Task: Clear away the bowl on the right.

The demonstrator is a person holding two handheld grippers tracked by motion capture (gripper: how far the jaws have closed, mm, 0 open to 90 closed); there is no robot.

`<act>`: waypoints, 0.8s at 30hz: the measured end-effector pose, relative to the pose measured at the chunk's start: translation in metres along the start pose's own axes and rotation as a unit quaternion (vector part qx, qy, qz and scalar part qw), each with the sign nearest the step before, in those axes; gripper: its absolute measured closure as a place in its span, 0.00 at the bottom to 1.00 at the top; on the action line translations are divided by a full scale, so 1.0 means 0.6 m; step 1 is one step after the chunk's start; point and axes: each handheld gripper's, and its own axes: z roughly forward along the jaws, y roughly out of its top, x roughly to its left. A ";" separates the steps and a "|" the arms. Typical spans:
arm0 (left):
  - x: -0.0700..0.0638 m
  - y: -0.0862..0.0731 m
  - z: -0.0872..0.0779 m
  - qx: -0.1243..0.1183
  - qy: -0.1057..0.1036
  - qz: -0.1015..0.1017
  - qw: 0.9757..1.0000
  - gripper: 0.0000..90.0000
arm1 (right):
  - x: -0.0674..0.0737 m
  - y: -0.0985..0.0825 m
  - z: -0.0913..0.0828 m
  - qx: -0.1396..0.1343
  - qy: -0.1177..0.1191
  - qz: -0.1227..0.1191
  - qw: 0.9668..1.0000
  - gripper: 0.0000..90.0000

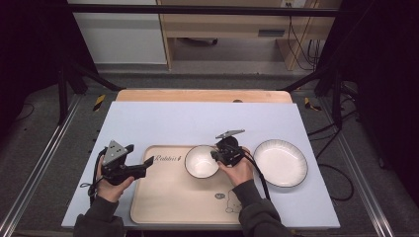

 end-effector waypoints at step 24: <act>0.000 0.001 -0.002 -0.002 0.000 -0.001 1.000 0.17 | -0.012 0.000 -0.058 -0.081 -0.026 -0.030 0.996 0.57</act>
